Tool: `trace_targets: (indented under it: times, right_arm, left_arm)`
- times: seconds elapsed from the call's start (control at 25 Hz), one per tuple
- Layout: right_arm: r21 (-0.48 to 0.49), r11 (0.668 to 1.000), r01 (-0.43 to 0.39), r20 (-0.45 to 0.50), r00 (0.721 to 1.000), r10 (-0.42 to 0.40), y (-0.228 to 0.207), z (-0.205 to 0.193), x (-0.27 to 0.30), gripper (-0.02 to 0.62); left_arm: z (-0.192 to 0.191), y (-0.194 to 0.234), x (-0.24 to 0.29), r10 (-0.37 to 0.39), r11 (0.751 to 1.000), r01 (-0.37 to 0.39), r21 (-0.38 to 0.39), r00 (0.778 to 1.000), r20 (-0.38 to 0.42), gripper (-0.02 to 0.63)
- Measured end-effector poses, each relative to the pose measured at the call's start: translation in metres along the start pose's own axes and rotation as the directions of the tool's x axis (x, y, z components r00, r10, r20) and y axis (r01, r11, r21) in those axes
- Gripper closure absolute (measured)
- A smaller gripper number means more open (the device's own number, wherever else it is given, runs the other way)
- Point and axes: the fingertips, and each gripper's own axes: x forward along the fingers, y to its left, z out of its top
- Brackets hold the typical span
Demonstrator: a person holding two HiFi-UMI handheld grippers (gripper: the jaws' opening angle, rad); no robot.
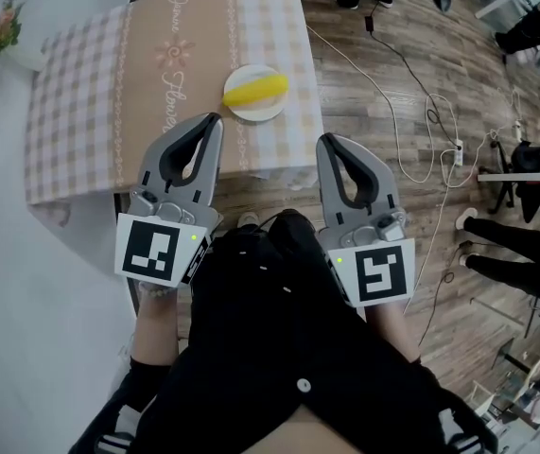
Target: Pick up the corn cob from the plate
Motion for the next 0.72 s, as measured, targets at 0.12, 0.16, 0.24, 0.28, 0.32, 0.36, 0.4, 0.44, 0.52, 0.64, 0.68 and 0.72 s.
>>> trace_targets:
  times: [0.12, 0.16, 0.24, 0.28, 0.32, 0.36, 0.4, 0.44, 0.52, 0.64, 0.68, 0.72]
  right_arm:
    - [0.012, 1.000, 0.000, -0.005, 1.000, 0.000, 0.000, 0.007, -0.002, 0.554]
    - [0.013, 1.000, 0.000, -0.008, 1.000, 0.000, 0.000, 0.005, -0.002, 0.552]
    - [0.012, 1.000, -0.003, -0.017, 1.000, 0.003, 0.002, -0.004, 0.001, 0.554]
    - [0.012, 1.000, -0.004, -0.021, 1.000, 0.004, 0.002, -0.008, 0.002, 0.552]
    - [0.014, 1.000, -0.006, -0.024, 1.000, 0.006, 0.002, -0.011, 0.003, 0.552]
    - [0.017, 1.000, -0.008, -0.025, 1.000, 0.008, 0.002, -0.013, 0.005, 0.554]
    - [0.019, 1.000, -0.011, -0.025, 1.000, 0.011, 0.001, -0.014, 0.006, 0.554]
    - [0.020, 1.000, -0.015, -0.026, 1.000, 0.015, 0.000, -0.015, 0.008, 0.552]
    - [0.025, 0.999, -0.025, -0.028, 0.999, 0.026, -0.002, -0.017, 0.011, 0.554]
    - [0.031, 0.999, -0.043, -0.028, 0.999, 0.044, -0.006, -0.020, 0.019, 0.552]
    - [0.031, 0.998, -0.049, -0.027, 0.998, 0.050, -0.007, -0.020, 0.022, 0.552]
    - [0.031, 0.998, -0.056, -0.026, 0.998, 0.056, -0.009, -0.020, 0.025, 0.554]
  left_arm:
    - [0.007, 0.000, -0.001, -0.004, 1.000, 0.004, 0.006, 1.000, -0.007, 0.592]
    - [0.005, 0.000, -0.001, -0.006, 1.000, 0.006, 0.005, 1.000, -0.009, 0.592]
    - [-0.005, 0.002, 0.001, -0.007, 1.000, 0.007, 0.001, 1.000, -0.013, 0.592]
    - [-0.010, 0.003, 0.002, -0.007, 1.000, 0.007, 0.002, 1.000, -0.015, 0.592]
    - [-0.013, 0.004, 0.004, -0.006, 1.000, 0.006, 0.004, 1.000, -0.017, 0.592]
    - [-0.016, 0.005, 0.005, -0.004, 1.000, 0.004, 0.007, 1.000, -0.020, 0.592]
    - [-0.017, 0.005, 0.006, -0.002, 1.000, 0.002, 0.011, 1.000, -0.023, 0.592]
    - [-0.019, 0.006, 0.007, 0.002, 1.000, -0.001, 0.015, 1.000, -0.029, 0.592]
    - [-0.023, 0.008, 0.011, 0.018, 1.000, -0.017, 0.019, 0.998, -0.053, 0.591]
    - [-0.028, 0.006, 0.019, 0.027, 1.000, -0.026, 0.016, 0.995, -0.097, 0.592]
    - [-0.030, 0.006, 0.022, 0.024, 0.999, -0.022, 0.023, 0.995, -0.100, 0.591]
    - [-0.032, 0.005, 0.025, 0.023, 1.000, -0.021, 0.023, 0.994, -0.107, 0.591]
